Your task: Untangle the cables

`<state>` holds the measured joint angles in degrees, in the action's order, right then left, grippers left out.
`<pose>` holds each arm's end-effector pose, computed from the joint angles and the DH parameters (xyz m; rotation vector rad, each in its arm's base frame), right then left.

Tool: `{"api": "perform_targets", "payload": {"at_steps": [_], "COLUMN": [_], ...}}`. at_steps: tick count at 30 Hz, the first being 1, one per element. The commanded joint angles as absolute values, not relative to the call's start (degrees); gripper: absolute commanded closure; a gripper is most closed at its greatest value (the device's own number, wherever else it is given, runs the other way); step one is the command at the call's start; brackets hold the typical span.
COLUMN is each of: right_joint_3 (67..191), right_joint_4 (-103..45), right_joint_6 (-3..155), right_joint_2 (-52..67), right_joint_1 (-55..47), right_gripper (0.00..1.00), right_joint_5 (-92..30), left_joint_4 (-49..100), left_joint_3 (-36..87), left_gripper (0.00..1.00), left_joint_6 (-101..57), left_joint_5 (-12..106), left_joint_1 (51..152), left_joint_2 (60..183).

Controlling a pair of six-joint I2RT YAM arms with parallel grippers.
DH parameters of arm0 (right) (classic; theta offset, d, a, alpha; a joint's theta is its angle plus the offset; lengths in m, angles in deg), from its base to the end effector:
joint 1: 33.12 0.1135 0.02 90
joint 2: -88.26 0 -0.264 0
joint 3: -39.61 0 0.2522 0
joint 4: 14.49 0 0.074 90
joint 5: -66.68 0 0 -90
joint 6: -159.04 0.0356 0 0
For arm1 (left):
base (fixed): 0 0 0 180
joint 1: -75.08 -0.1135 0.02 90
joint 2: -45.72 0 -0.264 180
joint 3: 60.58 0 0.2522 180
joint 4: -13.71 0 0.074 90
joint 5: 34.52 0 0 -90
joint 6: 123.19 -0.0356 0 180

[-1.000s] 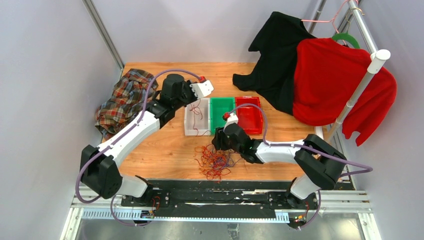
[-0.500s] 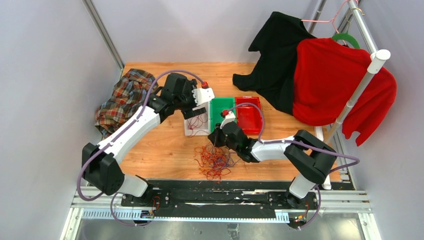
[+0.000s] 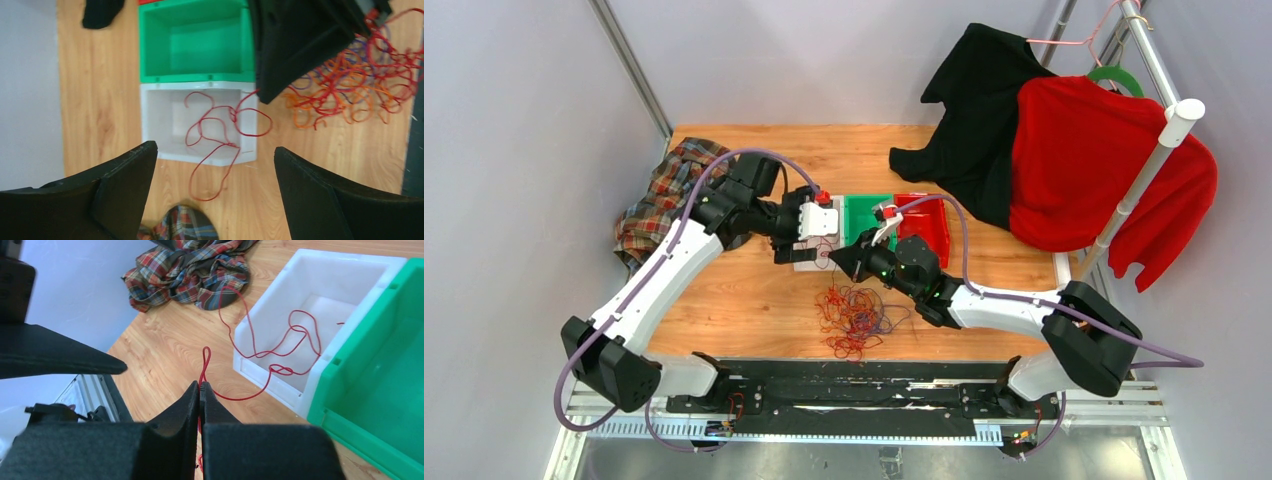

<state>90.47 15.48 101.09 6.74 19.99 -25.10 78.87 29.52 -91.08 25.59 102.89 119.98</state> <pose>0.1838 0.2467 0.2447 -0.3388 1.6790 1.1645 0.2211 -0.1367 0.3569 1.7353 1.5352 -0.3726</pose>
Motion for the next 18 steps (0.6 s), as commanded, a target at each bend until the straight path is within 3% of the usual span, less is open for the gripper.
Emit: {"api": "perform_targets", "payload": {"at_steps": [1,7,11,16,18], "right_joint_3": [91.2,91.8,91.1,91.1,91.1], "right_joint_4": [18.5,19.7,21.1,22.0,22.0], "right_joint_6": [98.8,97.1,96.1,95.6,95.5], "right_joint_2": [7.7,8.2,8.6,8.6,8.6], "right_joint_1": [19.6,19.6,19.8,19.7,19.8], "right_gripper": [0.99,0.99,0.99,0.99,0.99], "right_joint_5": [-31.3,-36.2,-36.6,-37.3,-37.8], "left_joint_4": [82.1,82.1,83.5,84.1,84.1], "left_joint_3": [29.3,30.7,31.6,30.8,30.6], "left_gripper": [0.13,0.18,0.27,0.46,0.62], "left_joint_6": [-95.7,-97.7,-98.0,-98.5,-98.5], "left_joint_5": [20.8,19.0,16.7,16.9,17.3], "left_joint_1": [102.8,102.9,103.3,103.8,103.9], "left_joint_2": [121.7,125.7,127.2,128.1,128.4]}}
